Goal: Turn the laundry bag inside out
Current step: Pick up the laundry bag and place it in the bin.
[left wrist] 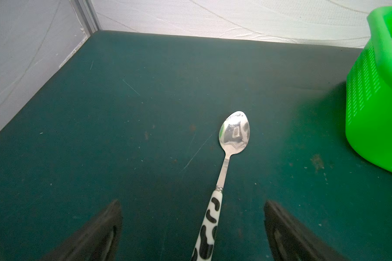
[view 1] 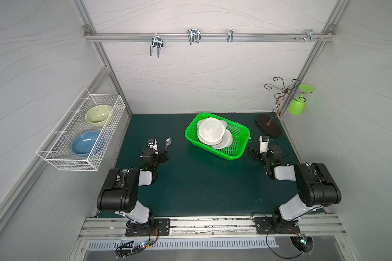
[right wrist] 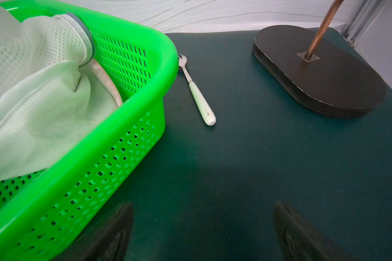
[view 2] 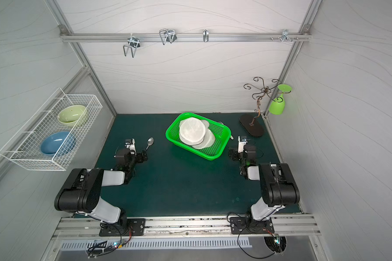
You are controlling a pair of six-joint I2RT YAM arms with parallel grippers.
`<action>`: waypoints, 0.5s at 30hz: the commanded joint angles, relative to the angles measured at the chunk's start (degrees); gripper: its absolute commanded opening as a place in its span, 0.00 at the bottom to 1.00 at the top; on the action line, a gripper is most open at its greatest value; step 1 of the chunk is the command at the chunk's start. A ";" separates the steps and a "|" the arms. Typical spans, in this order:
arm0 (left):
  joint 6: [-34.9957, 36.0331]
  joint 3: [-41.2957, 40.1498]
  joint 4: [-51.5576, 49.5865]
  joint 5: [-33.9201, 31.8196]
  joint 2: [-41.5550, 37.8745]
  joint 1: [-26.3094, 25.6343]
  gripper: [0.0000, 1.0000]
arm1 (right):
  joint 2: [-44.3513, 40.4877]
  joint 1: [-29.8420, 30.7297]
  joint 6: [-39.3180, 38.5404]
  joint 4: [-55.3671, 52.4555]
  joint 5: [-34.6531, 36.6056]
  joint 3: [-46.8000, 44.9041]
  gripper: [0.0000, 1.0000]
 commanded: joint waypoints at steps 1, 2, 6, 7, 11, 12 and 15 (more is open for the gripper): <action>-0.06 1.42 2.47 -0.43 -0.02 0.28 1.00 | -0.83 0.01 -0.69 0.86 -0.76 -0.22 0.99; -0.06 1.38 2.40 -0.43 -0.04 0.28 1.00 | -0.83 0.00 -0.51 0.89 -0.74 -0.30 0.99; -0.13 1.41 2.29 -0.43 -0.07 0.28 1.00 | -0.83 0.01 -0.48 0.95 -0.73 -0.38 0.99; -0.13 1.51 2.30 -0.43 -0.03 0.28 1.00 | -0.89 0.01 -0.47 0.90 -0.78 -0.31 0.99; -0.85 1.47 2.06 1.90 -0.24 1.49 1.00 | -0.86 0.01 -0.53 0.87 -0.72 -0.31 0.99; -0.94 1.52 1.90 1.95 -0.23 1.51 1.00 | -0.83 0.01 -0.56 0.81 -0.79 -0.23 0.99; -0.82 1.18 2.57 1.71 -0.50 1.51 1.00 | -2.02 -0.16 -0.14 0.71 -0.24 -0.38 0.99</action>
